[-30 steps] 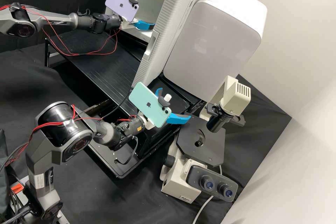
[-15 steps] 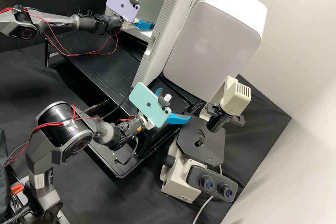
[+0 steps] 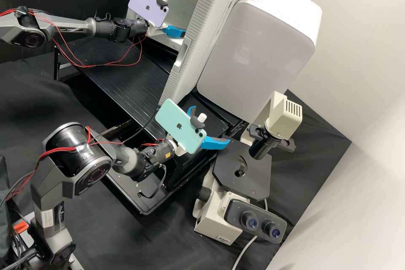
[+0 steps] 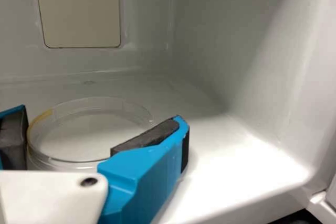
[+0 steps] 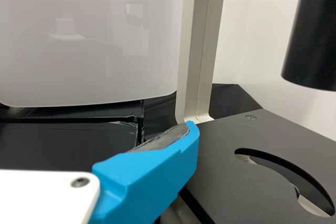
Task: Place the petri dish in the incubator
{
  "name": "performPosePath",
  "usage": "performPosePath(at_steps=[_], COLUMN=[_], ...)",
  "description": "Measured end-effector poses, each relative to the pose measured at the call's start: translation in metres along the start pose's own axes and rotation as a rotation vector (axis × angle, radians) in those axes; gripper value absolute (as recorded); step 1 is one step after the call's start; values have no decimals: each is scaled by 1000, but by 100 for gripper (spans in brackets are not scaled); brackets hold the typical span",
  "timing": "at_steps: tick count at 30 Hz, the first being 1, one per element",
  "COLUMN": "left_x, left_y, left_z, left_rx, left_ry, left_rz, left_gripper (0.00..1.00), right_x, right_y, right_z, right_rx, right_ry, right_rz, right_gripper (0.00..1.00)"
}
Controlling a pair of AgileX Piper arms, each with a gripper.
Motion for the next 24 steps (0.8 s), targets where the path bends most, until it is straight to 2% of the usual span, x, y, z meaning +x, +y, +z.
performPosePath(at_steps=[11,14,24], left_x=[0,0,-33], left_y=[-2,-7,-2], left_z=[-1,-2,3], left_rx=[2,26,54], left_ry=[2,5,2], left_rz=[-5,-20,-62], left_gripper=[100,100,100], right_x=[0,0,0], right_y=[0,0,0], right_z=[0,0,0], right_rx=[0,0,0], right_ry=[0,0,0], right_rz=[0,0,0], right_gripper=[100,100,100])
